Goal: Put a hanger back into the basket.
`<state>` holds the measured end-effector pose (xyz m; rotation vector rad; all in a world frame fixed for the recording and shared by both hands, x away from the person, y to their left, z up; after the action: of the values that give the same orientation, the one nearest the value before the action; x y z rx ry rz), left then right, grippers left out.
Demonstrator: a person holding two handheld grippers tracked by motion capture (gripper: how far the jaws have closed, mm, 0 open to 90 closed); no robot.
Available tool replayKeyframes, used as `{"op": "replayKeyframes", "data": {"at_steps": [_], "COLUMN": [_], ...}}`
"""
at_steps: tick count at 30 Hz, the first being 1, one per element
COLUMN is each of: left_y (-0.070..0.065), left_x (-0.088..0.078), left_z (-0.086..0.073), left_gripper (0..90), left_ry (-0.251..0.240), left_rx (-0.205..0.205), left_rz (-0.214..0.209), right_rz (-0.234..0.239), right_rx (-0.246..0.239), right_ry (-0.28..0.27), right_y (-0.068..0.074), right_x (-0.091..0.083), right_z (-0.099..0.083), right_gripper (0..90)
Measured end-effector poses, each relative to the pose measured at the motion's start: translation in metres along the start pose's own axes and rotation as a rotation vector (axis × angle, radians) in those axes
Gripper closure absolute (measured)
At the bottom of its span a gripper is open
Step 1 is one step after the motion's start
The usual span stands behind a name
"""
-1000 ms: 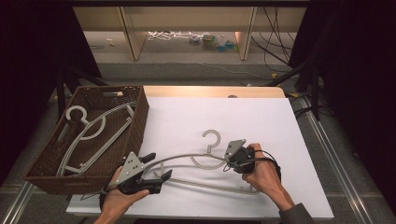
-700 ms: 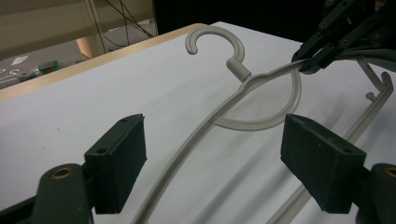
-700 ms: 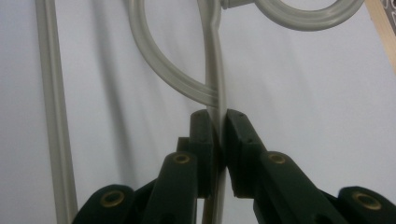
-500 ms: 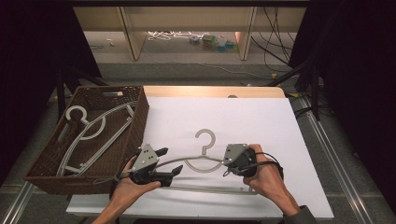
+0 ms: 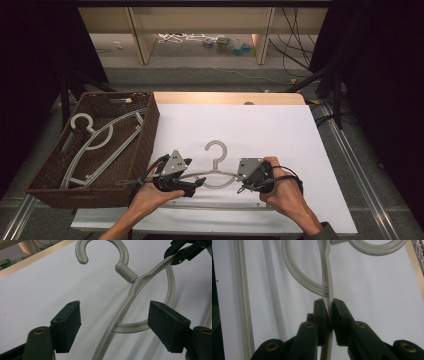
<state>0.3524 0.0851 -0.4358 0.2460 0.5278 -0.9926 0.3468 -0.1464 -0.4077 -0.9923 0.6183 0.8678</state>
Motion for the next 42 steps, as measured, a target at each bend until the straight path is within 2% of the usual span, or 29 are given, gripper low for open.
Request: {"op": "replayKeyframes", "data": {"at_steps": [1, 4, 8, 10, 16, 23, 25, 26, 27, 28, 32, 33, 37, 39, 42], "left_y": [0.001, 0.001, 0.000, -0.001, -0.004, -0.008, -0.010, -0.010, -0.011, -0.010, -0.013, -0.014, -0.019, -0.021, -0.023], "left_x": [0.002, 0.006, 0.012, 0.014, 0.021, 0.024, 0.025, 0.025, 0.025, 0.024, 0.022, 0.021, 0.019, 0.019, 0.019], "left_z": [0.002, 0.006, 0.009, 0.009, 0.010, 0.011, 0.010, 0.010, 0.010, 0.010, 0.011, 0.011, 0.013, 0.012, 0.012], "left_gripper": [29.7, 33.8, 37.6, 39.5, 46.5, 61.2, 67.2, 69.5, 71.7, 72.8, 75.9, 76.9, 80.2, 81.6, 82.3], "left_ry": [0.022, 0.039, 0.060, 0.072, 0.112, 0.140, 0.153, 0.153, 0.160, 0.177, 0.169, 0.176, 0.176, 0.181, 0.181], "left_rx": [0.021, 0.040, 0.057, 0.044, 0.086, 0.127, 0.166, 0.166, 0.187, 0.219, 0.249, 0.272, 0.316, 0.328, 0.328], "left_rz": [-0.012, -0.017, -0.042, -0.057, -0.076, -0.117, -0.123, -0.123, -0.135, -0.127, -0.137, -0.143, -0.161, -0.173, -0.177], "right_rz": [-0.004, -0.001, 0.004, 0.004, -0.002, 0.005, 0.003, 0.003, 0.007, 0.008, 0.004, 0.007, 0.005, -0.011, -0.007], "right_rx": [-0.011, -0.015, -0.012, -0.016, -0.021, -0.018, -0.023, -0.023, -0.022, -0.024, -0.046, -0.049, -0.062, -0.054, -0.050], "right_ry": [-0.003, -0.007, -0.010, -0.011, -0.012, -0.016, -0.019, -0.019, -0.020, -0.020, -0.032, -0.033, -0.043, -0.042, -0.044], "right_y": [0.000, 0.002, 0.003, 0.004, 0.003, 0.005, 0.005, 0.005, 0.006, 0.006, 0.005, 0.006, 0.004, 0.003, 0.001], "right_x": [-0.001, -0.002, -0.004, -0.005, -0.008, -0.008, -0.008, -0.008, -0.009, -0.009, -0.008, -0.008, -0.008, -0.009, -0.008], "right_z": [0.001, 0.002, 0.001, -0.001, -0.005, -0.003, -0.002, -0.002, -0.002, -0.002, -0.002, -0.002, -0.004, -0.005, -0.005], "right_gripper": [82.1, 82.2, 82.1, 82.1, 82.1, 82.1, 82.1, 82.1, 82.1, 82.1, 82.0, 82.0, 80.6, 79.4, 77.8]}}
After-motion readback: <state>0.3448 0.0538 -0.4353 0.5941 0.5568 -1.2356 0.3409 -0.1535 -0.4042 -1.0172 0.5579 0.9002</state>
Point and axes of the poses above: each handheld gripper's, and its own axes: x roughly forward along the jaws, z roughly out of its top, y roughly to its left, the point moved 3 cm from there along x, roughly forward along the jaws, and after that the axes turned 6 degrees about -z, right-handed, at the moved point
